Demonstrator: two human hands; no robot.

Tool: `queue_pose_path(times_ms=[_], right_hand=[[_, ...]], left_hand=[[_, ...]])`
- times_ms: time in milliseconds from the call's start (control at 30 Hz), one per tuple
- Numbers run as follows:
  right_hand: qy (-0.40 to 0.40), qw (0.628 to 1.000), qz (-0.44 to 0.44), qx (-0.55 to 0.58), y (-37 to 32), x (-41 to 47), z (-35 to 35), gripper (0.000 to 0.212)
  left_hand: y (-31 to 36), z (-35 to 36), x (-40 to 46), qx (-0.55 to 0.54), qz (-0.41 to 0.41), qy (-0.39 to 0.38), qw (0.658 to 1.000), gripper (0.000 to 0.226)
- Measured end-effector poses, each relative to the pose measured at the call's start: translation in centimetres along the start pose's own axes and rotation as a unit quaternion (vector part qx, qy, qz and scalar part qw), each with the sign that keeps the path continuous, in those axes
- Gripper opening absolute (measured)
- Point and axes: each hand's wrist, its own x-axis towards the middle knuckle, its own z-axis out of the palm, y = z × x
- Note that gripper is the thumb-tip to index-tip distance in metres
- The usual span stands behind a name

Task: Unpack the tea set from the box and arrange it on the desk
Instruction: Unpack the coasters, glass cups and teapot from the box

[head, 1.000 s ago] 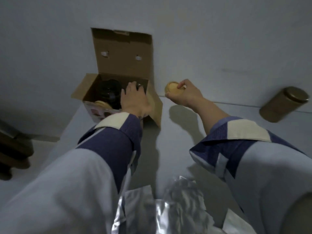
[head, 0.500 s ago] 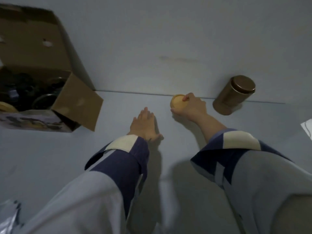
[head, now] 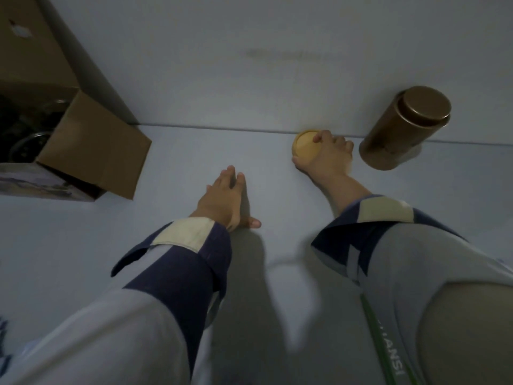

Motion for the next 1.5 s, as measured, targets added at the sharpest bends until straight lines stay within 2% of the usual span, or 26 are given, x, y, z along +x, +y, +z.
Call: queue_pose_path(times_ms=[167, 333, 400, 467, 533, 633, 767, 900, 1000, 1100, 1167, 1233, 1333, 1500], right_hand=[[-0.015, 1.0, 0.003, -0.02, -0.5, -0.1, -0.3, 0.071], [-0.038, 0.999, -0.001, -0.038, -1.4, -2.9, -1.3, 0.092], [-0.036, 0.999, -0.017, -0.037, -2.6, -4.5, -1.7, 0.087], [-0.051, 0.998, -0.024, -0.032, -4.6, -6.1, -2.2, 0.078], [-0.063, 0.997, -0.031, -0.02, -7.4, -7.7, -2.6, 0.067], [-0.067, 0.995, -0.068, -0.012, -12.6, -10.4, -2.4, 0.053], [-0.083, 0.989, -0.119, 0.021, -20.5, -14.2, -2.0, 0.046], [-0.074, 0.98, -0.181, 0.042, -28.3, -17.4, -0.8, 0.044], [-0.074, 0.969, -0.225, 0.068, -33.9, -19.0, 0.3, 0.038], [-0.071, 0.957, -0.265, 0.094, -38.6, -20.5, 1.4, 0.029], [-0.097, 0.95, -0.281, 0.095, -41.0, -21.6, 2.3, 0.029], [-0.131, 0.944, -0.284, 0.102, -42.9, -22.3, 3.4, 0.03], [-0.134, 0.943, -0.288, 0.102, -45.3, -22.7, 5.1, 0.031], [-0.105, 0.944, -0.313, 0.007, -48.2, -21.9, 6.9, 0.03]], left_hand=[[-0.1, 0.1, 0.0, -0.011, -0.003, 0.001, 1.0, 0.119], [-0.9, -0.6, -0.2, -0.023, 0.013, 0.007, 1.0, 0.113], [-2.2, -1.9, -0.5, -0.015, 0.021, 0.025, 0.999, 0.098], [-4.0, -3.7, -1.4, -0.007, 0.038, 0.078, 0.996, 0.076], [-6.2, -5.4, -2.8, -0.004, 0.049, 0.131, 0.99, 0.063], [-10.1, -8.0, -5.3, 0.008, 0.041, 0.177, 0.983, 0.057], [-16.5, -11.2, -9.2, 0.02, 0.02, 0.222, 0.975, 0.047], [-23.8, -13.3, -13.3, -0.001, -0.029, 0.279, 0.96, 0.055], [-29.8, -14.1, -15.4, -0.019, -0.074, 0.277, 0.958, 0.06], [-34.1, -14.3, -17.0, -0.085, -0.106, 0.258, 0.957, 0.063], [-35.8, -14.3, -17.5, -0.098, -0.109, 0.246, 0.958, 0.062], [-37.0, -14.1, -17.5, -0.094, -0.101, 0.236, 0.962, 0.059], [-38.4, -14.0, -17.3, -0.121, -0.114, 0.24, 0.956, 0.047], [-39.8, -13.9, -16.4, -0.127, -0.135, 0.257, 0.949, 0.034]])
